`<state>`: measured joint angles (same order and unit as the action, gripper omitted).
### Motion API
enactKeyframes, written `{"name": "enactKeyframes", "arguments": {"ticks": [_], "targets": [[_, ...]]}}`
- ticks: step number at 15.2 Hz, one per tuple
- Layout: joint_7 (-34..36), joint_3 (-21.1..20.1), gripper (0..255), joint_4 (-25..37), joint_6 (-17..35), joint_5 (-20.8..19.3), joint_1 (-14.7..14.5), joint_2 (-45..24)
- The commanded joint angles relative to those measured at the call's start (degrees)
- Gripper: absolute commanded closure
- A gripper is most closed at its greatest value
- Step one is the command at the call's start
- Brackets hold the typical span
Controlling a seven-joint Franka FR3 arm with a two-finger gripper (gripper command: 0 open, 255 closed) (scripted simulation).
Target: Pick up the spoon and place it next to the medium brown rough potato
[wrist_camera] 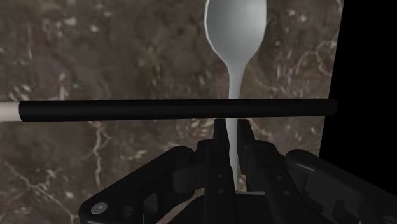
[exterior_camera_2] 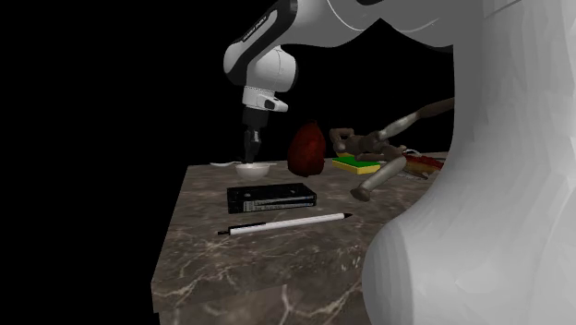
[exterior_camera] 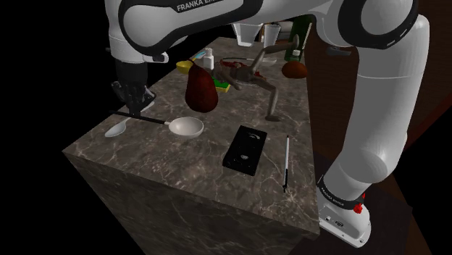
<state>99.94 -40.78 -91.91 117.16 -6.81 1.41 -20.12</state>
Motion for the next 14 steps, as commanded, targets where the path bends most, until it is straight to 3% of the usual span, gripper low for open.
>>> {"name": "enactKeyframes", "arguments": {"ticks": [1,14], "targets": [[0.0,0.0,255,0.6,-0.7,0.1,0.0,0.1],[0.4,-0.5,255,10.5,-10.6,0.2,-1.1,0.3]]}}
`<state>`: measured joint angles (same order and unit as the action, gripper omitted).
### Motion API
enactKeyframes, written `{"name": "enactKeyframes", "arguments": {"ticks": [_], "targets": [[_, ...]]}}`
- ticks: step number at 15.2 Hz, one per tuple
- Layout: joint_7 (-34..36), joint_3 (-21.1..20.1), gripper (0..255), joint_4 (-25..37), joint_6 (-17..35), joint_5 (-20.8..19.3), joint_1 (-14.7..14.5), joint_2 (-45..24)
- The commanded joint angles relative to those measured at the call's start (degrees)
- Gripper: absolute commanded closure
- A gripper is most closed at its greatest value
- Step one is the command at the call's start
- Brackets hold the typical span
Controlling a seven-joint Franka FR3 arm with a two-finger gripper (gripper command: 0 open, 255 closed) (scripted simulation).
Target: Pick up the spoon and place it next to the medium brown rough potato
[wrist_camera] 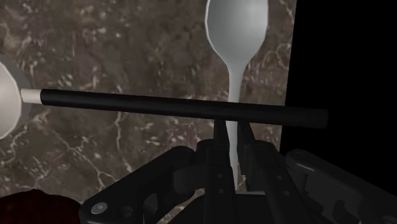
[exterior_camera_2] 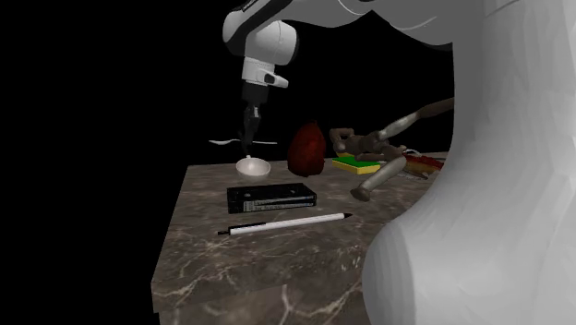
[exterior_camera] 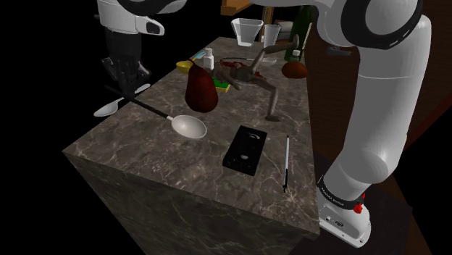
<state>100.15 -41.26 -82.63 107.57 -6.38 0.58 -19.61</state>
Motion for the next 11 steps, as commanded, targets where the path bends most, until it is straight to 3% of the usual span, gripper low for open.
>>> {"name": "enactKeyframes", "arguments": {"ticks": [1,11], "targets": [[0.2,0.0,255,2.2,-1.8,-0.2,-0.5,-0.4],[1.2,0.1,255,13.1,-10.7,-1.8,-3.1,-2.6]]}}
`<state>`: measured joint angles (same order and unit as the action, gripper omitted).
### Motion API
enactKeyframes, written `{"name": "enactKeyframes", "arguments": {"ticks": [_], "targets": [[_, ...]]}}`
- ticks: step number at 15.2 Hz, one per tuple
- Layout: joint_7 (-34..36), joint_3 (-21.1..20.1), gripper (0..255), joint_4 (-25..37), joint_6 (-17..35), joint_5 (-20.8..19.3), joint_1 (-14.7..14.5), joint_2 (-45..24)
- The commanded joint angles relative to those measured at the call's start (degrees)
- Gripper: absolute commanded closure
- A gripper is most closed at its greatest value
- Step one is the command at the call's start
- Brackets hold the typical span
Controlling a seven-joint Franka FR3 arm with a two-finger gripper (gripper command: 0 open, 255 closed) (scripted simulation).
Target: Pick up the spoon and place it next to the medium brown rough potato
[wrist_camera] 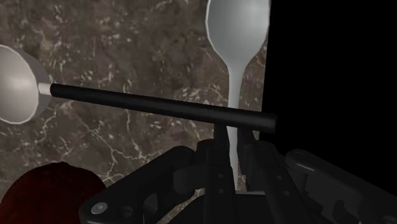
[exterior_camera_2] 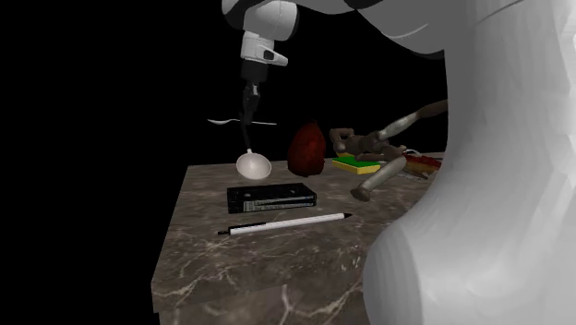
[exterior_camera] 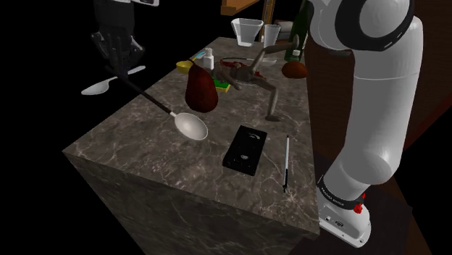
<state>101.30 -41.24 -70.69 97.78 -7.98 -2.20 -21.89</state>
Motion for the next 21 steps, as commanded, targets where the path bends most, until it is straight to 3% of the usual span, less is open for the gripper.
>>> {"name": "enactKeyframes", "arguments": {"ticks": [1,3,8,12,16,21], "targets": [[0.2,0.1,255,2.5,-1.9,-0.5,-0.7,-0.7],[0.4,0.1,255,5.0,-3.7,-1.0,-1.4,-1.4],[-7.7,-0.6,255,-12.7,1.2,9.9,10.4,13.4],[-15.8,2.1,255,-22.8,2.1,18.2,15.8,24.2],[-23.6,6.9,255,-30.8,1.2,24.2,18.0,33.2],[-32.0,13.6,255,-38.8,-1.0,27.9,19.0,42.1]]}}
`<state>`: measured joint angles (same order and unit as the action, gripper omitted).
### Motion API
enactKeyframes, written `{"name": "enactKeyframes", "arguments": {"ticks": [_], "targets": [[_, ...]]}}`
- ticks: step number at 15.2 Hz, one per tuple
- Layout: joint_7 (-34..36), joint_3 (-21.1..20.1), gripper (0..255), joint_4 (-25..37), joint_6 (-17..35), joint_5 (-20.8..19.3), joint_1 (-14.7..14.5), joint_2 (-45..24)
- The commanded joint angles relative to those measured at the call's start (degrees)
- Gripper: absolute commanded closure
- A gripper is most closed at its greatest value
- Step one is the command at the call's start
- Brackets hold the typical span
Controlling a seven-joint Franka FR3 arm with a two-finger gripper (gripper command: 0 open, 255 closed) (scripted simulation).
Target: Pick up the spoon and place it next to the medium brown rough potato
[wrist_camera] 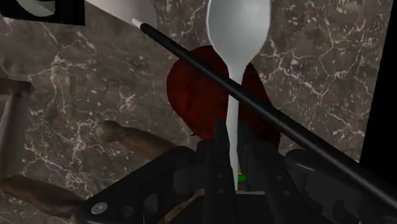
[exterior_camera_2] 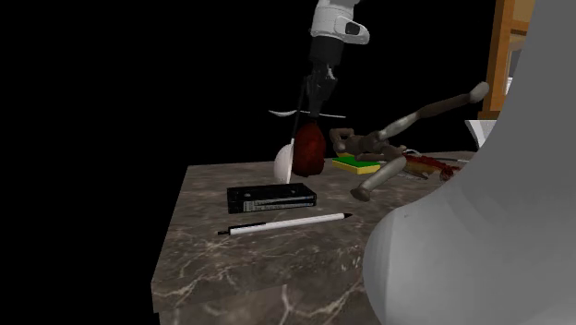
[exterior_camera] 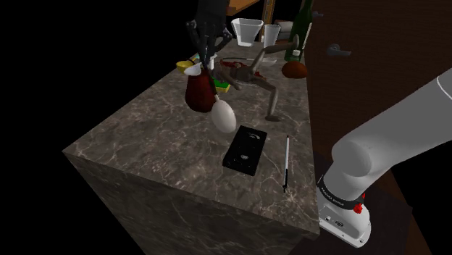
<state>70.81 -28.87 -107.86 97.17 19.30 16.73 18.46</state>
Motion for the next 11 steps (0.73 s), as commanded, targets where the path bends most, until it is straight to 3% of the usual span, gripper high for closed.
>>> {"name": "enactKeyframes", "arguments": {"ticks": [1,11], "targets": [[-3.1,2.5,255,-3.0,-0.9,1.0,0.3,3.3],[-17.2,15.0,255,-13.2,-6.2,0.0,2.4,14.6]]}}
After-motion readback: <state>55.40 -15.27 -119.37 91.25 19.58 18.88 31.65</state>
